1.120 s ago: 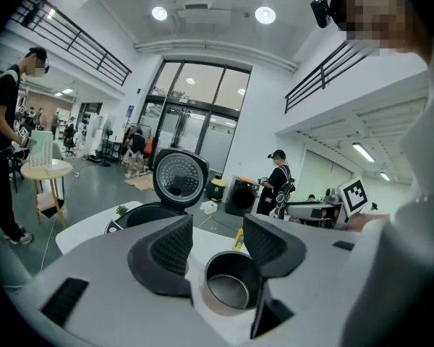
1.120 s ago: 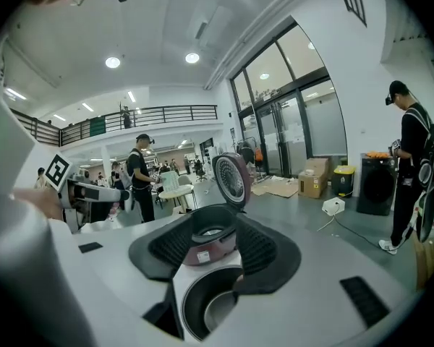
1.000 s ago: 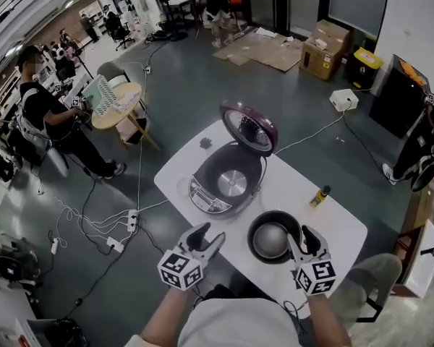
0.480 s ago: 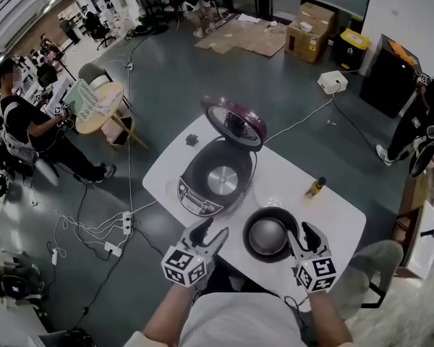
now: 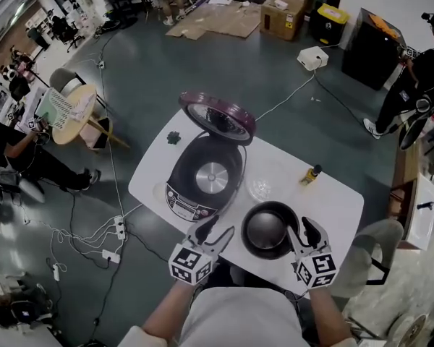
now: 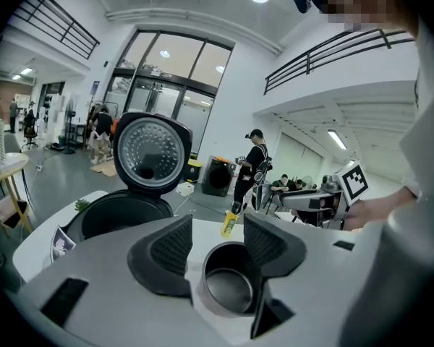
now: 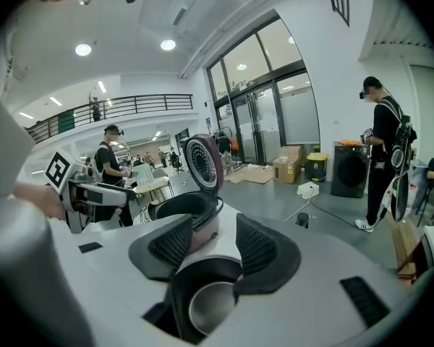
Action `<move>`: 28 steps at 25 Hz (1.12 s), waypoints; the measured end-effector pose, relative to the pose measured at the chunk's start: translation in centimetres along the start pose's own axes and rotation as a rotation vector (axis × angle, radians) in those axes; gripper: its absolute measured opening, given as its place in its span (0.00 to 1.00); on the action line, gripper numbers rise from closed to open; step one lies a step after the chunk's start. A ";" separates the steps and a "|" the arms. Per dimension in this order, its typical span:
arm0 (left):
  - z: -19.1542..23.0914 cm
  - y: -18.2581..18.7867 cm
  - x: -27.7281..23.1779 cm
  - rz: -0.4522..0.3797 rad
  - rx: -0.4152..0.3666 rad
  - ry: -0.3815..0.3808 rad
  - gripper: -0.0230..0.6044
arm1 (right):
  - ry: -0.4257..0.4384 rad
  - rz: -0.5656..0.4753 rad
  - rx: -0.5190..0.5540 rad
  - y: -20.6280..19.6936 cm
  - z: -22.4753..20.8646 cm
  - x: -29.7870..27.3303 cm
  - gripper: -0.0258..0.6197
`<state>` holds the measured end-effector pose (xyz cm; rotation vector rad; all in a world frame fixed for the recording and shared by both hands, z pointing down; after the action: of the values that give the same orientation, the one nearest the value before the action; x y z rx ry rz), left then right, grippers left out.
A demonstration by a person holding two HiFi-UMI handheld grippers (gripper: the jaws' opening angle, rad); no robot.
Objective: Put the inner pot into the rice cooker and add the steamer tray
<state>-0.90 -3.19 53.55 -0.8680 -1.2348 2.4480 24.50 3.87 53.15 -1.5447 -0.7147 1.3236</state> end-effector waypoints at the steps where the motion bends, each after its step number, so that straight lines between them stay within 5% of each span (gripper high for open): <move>1: 0.1 -0.2 -0.5 0.011 0.002 -0.010 0.42 | -0.006 0.009 -0.003 -0.3 0.0 -0.1 0.35; 13: 0.5 -4.7 -6.9 0.167 0.000 -0.079 0.42 | -0.051 0.136 -0.052 -6.4 -1.0 -1.0 0.35; 28: 3.0 -12.3 -11.9 0.326 0.000 0.011 0.42 | -0.060 0.288 -0.107 -14.3 -2.0 -2.4 0.35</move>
<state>6.26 -3.42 69.37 -1.1617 -1.1667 2.6852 27.88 6.65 67.13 -1.7497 -0.6248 1.5703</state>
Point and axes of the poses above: the fingertips, and each gripper's own axes: x backward along the fingers, z to its left, y out of its top, the point moved 6 cm from there along x, backward along the fingers, and after that the axes turned 12 degrees about x, right-handed, at the moved point
